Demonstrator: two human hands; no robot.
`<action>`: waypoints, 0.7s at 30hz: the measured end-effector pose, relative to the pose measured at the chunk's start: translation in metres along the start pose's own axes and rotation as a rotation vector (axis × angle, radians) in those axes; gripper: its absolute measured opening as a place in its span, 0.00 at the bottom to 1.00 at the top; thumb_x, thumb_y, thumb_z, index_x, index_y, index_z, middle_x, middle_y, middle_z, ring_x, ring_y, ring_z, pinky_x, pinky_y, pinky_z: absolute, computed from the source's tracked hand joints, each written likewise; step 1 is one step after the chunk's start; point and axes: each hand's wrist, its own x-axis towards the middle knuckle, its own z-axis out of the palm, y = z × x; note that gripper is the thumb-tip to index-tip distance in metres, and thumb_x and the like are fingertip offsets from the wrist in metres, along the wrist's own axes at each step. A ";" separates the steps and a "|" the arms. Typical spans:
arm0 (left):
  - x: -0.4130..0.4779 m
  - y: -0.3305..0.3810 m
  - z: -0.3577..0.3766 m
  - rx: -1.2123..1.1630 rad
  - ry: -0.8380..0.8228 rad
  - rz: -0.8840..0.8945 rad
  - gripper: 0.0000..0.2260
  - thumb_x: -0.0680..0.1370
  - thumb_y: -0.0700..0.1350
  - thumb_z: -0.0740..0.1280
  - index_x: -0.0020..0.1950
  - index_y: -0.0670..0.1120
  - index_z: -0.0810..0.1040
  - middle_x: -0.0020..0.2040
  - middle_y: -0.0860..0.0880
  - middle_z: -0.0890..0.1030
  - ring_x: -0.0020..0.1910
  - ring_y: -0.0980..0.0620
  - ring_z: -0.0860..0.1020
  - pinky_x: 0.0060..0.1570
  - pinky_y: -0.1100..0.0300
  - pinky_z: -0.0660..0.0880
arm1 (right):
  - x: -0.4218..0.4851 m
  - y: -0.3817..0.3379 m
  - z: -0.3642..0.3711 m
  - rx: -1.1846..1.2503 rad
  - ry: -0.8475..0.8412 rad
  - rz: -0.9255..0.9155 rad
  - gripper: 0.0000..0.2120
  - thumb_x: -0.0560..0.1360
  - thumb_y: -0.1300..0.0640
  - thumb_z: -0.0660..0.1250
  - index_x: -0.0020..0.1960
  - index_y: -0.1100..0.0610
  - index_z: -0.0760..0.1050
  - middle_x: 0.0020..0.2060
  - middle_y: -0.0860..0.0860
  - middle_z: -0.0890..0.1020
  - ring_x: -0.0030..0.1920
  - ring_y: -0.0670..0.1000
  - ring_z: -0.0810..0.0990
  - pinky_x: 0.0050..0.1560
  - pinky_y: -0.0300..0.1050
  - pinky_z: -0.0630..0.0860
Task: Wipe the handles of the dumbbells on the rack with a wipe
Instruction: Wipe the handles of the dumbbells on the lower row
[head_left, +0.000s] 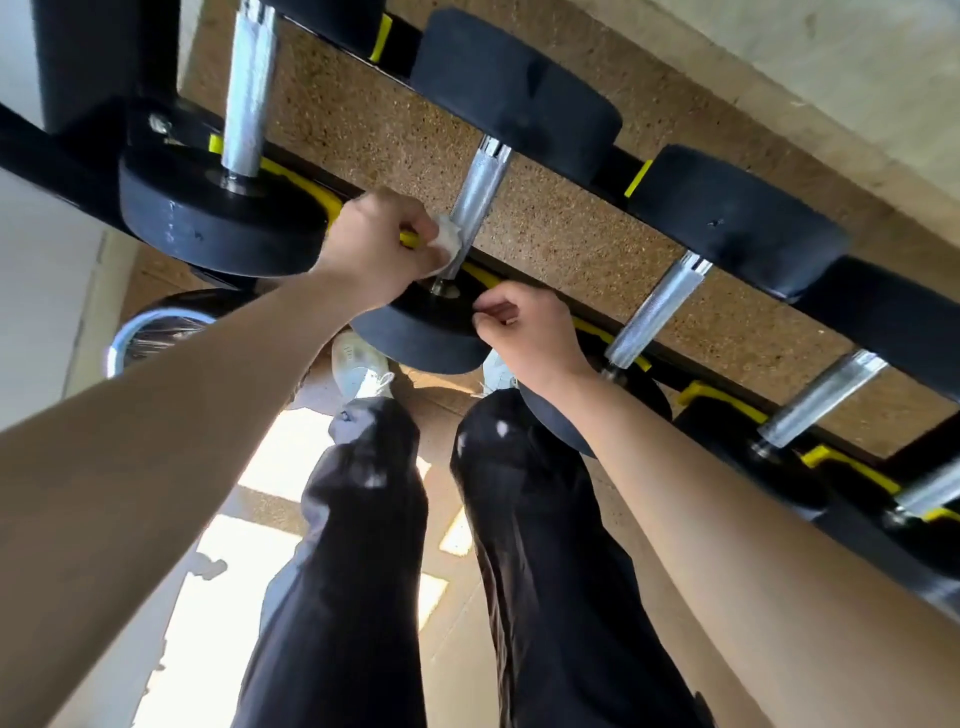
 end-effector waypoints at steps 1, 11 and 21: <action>-0.001 0.003 0.004 -0.035 0.057 0.006 0.07 0.73 0.47 0.76 0.45 0.49 0.80 0.46 0.51 0.79 0.46 0.51 0.77 0.45 0.59 0.71 | -0.001 0.001 0.000 0.007 0.004 -0.003 0.06 0.75 0.61 0.71 0.51 0.57 0.83 0.40 0.43 0.82 0.42 0.40 0.80 0.47 0.28 0.73; 0.007 0.041 0.022 -0.048 0.308 0.101 0.10 0.74 0.46 0.75 0.54 0.47 0.82 0.45 0.54 0.83 0.42 0.53 0.80 0.47 0.60 0.77 | -0.004 0.002 0.002 0.031 0.055 0.003 0.05 0.75 0.61 0.70 0.49 0.55 0.83 0.43 0.47 0.85 0.47 0.44 0.83 0.54 0.40 0.78; 0.008 0.019 -0.007 0.032 0.120 -0.009 0.09 0.75 0.48 0.76 0.53 0.48 0.84 0.46 0.53 0.82 0.44 0.54 0.79 0.47 0.63 0.75 | -0.007 -0.001 0.003 0.052 0.066 0.042 0.07 0.75 0.61 0.70 0.51 0.55 0.84 0.44 0.46 0.85 0.48 0.44 0.83 0.53 0.35 0.77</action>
